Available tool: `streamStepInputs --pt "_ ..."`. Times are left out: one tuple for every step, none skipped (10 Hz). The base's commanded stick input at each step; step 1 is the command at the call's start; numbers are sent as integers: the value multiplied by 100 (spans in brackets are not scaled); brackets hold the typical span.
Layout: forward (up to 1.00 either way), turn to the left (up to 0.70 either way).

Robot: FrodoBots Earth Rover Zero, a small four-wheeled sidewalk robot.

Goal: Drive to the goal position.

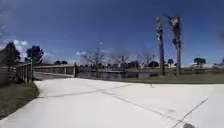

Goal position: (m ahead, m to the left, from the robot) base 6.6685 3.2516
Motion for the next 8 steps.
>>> streamStepInputs --pt "70 0" --pt "70 0" --pt "70 0" --pt "70 0" --pt "70 0" --pt "70 0" --pt "70 0" --pt "70 0"
